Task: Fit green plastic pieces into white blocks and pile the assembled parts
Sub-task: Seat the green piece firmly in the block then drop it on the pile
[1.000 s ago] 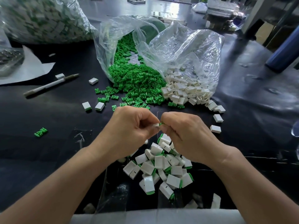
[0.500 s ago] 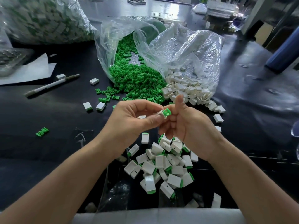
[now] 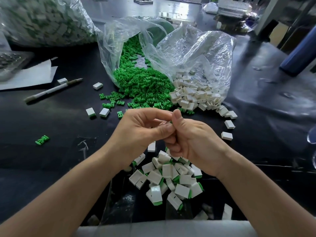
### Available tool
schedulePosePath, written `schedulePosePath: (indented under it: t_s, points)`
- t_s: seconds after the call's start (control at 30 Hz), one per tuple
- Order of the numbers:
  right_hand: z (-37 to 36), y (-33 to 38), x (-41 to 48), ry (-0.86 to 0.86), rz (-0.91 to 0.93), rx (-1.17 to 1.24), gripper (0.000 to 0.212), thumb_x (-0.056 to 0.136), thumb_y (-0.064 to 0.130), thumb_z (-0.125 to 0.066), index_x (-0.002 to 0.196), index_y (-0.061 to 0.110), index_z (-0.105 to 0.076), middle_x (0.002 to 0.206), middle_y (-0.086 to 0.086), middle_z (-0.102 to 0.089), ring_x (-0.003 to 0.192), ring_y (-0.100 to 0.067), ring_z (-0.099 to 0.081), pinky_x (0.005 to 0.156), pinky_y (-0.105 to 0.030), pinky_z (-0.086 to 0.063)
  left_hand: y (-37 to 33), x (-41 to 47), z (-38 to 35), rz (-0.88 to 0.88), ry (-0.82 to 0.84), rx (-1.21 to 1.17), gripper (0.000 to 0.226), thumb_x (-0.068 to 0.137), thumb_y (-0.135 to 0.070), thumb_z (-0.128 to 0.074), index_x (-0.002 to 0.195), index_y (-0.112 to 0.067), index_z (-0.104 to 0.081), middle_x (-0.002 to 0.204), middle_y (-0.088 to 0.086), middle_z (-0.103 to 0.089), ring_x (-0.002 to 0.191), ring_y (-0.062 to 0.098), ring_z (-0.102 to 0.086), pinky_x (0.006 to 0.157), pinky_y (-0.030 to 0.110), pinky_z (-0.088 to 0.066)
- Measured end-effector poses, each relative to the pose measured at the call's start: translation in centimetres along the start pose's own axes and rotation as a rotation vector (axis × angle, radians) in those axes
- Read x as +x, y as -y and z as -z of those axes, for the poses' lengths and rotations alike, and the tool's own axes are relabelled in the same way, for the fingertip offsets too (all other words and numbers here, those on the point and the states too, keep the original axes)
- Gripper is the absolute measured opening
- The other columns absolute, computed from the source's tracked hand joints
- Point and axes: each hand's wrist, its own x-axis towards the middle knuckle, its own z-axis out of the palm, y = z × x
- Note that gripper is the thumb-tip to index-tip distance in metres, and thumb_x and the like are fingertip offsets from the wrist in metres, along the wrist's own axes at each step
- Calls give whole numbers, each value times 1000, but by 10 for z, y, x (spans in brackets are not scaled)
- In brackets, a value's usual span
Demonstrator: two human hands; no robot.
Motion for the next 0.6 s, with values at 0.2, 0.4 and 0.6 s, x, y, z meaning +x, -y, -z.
schedulePosePath:
  t_s: [0.2,0.4,0.6]
  points:
    - [0,2,0,13,12,-35,40,78,51,-39,68,23,-66,58,4,-43,51,-7,-39,49,-18,-33,0,1,-2,3,-41,5,27,72,-3,-60,96,9,-64,65,25,-60,56,37,-57,58,42,-55]
    - [3,5,-1,-1,16,-67,37,77,44,-41,74,9,-49,56,4,-48,50,-7,-39,46,-16,-33,-1,2,1,27,-61,-45,23,72,2,-66,93,10,-65,69,29,-62,62,41,-59,67,49,-54]
    - [5,2,0,-6,35,-179,42,78,48,-41,76,7,-50,60,3,-48,51,-7,-42,48,-17,-34,1,3,3,36,-105,-12,21,80,11,-51,85,2,-69,65,16,-66,57,27,-62,65,34,-56]
